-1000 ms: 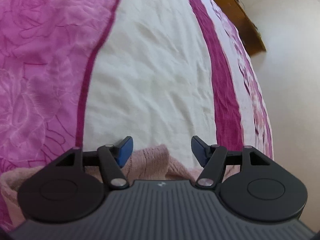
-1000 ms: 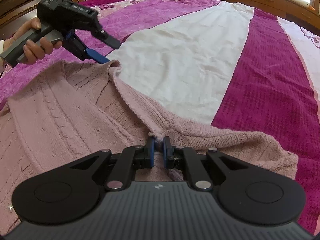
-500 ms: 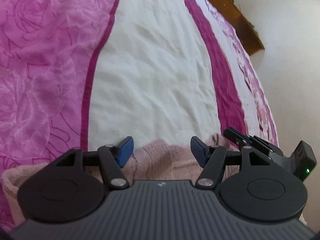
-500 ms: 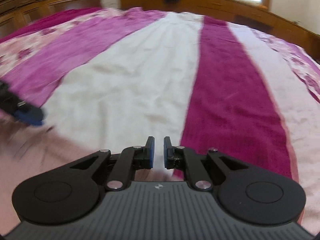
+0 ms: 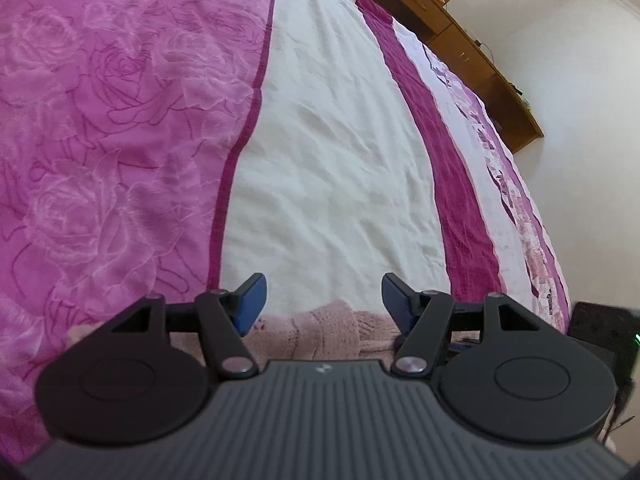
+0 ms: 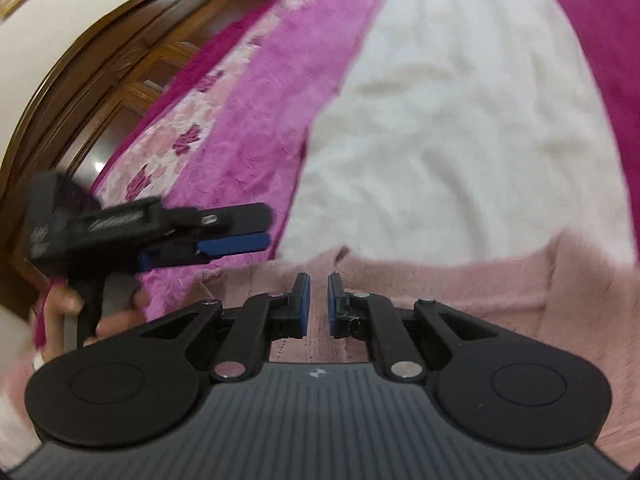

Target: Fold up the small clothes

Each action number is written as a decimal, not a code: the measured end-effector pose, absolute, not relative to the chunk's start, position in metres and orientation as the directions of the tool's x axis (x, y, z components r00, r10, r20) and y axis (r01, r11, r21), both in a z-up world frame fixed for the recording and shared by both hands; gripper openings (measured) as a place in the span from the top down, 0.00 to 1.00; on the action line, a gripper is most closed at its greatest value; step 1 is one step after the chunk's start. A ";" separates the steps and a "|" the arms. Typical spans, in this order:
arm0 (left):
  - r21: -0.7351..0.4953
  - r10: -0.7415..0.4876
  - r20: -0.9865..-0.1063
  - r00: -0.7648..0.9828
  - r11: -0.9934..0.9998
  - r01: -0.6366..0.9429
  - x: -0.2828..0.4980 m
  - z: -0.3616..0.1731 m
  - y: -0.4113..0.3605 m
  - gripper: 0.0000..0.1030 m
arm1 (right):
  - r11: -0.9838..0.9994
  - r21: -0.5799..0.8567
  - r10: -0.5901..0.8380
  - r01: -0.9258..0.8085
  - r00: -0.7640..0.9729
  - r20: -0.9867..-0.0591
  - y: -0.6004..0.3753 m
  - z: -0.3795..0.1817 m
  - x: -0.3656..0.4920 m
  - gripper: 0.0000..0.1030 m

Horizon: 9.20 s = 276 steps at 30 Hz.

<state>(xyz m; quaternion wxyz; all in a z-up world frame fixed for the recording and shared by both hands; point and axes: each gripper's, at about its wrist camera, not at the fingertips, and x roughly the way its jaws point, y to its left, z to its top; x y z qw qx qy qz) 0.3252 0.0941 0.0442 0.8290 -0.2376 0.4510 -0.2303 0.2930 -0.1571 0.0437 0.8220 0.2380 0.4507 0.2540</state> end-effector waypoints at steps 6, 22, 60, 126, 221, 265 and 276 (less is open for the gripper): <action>-0.641 -0.613 -0.621 0.488 0.756 0.134 0.324 0.035 0.098 0.37 | 0.706 0.707 0.612 0.044 0.464 -0.641 -0.166 0.006 0.316 0.90; -0.391 -0.432 -0.675 0.599 0.897 0.207 0.269 0.079 0.090 0.36 | 0.768 0.622 0.569 -0.150 0.605 -0.557 -0.167 0.080 0.256 0.85; 0.001 -0.208 -0.776 0.595 0.944 0.331 -0.066 0.082 0.077 0.36 | 0.904 0.228 0.401 -0.361 0.536 -0.743 -0.194 0.132 -0.151 0.43; 0.131 -0.259 -0.877 0.404 0.682 0.720 -0.112 -0.007 -0.004 0.34 | 0.883 0.064 0.333 -0.464 0.526 -0.783 -0.148 0.050 -0.183 0.93; 0.135 -0.188 -0.580 0.792 0.938 0.321 0.177 0.047 -0.053 0.89 | 0.987 -0.070 0.088 -0.142 0.861 -0.501 -0.151 0.041 0.151 0.92; 0.045 -0.190 -0.633 0.751 0.959 0.281 0.077 0.071 -0.013 0.60 | 0.985 0.060 0.168 -0.160 0.833 -0.527 -0.163 0.059 0.013 0.51; 0.081 -0.218 -0.646 0.732 0.934 0.349 0.051 0.060 -0.011 0.60 | 0.981 0.020 0.173 -0.194 0.819 -0.547 -0.151 0.051 0.003 0.46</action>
